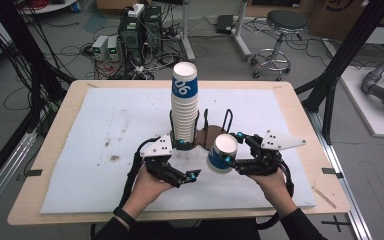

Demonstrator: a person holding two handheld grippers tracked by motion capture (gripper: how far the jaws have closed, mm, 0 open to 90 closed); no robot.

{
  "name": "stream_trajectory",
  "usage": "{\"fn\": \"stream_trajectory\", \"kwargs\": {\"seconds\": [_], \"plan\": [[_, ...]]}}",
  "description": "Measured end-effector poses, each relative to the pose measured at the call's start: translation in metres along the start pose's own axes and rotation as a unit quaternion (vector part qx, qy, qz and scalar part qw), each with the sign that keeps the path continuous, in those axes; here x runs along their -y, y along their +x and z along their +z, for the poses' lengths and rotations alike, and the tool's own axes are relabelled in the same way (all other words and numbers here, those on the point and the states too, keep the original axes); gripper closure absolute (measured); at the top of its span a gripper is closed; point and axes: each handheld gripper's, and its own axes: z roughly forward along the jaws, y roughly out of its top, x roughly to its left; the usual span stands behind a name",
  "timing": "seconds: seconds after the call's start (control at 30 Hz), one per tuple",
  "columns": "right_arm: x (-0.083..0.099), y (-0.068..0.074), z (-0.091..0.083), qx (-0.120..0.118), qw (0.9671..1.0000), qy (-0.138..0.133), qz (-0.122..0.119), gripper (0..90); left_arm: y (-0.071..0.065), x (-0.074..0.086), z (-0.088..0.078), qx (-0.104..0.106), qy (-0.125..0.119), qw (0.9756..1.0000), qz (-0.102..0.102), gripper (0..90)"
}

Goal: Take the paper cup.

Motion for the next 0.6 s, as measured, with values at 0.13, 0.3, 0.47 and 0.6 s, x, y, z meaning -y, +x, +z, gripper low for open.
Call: {"fn": "stream_trajectory", "kwargs": {"seconds": [0.13,0.3,0.47,0.6], "plan": [[0.0,0.0,0.001,-0.001,1.0,0.001,0.001,30.5,0.0,0.001,-0.002,-0.003,0.0,1.0,0.004,9.5],[-0.002,-0.001,0.002,0.003,1.0,0.0,0.003,30.5,0.005,0.004,-0.01,-0.007,-0.007,1.0,-0.001,9.5],[-0.001,-0.002,0.005,0.006,1.0,0.003,0.007,30.5,0.009,0.005,-0.016,-0.011,-0.012,0.9999,-0.003,9.5],[-0.001,-0.001,0.005,0.005,1.0,0.004,0.006,30.5,0.008,0.003,-0.017,-0.008,-0.018,0.9998,-0.004,9.5]]}}
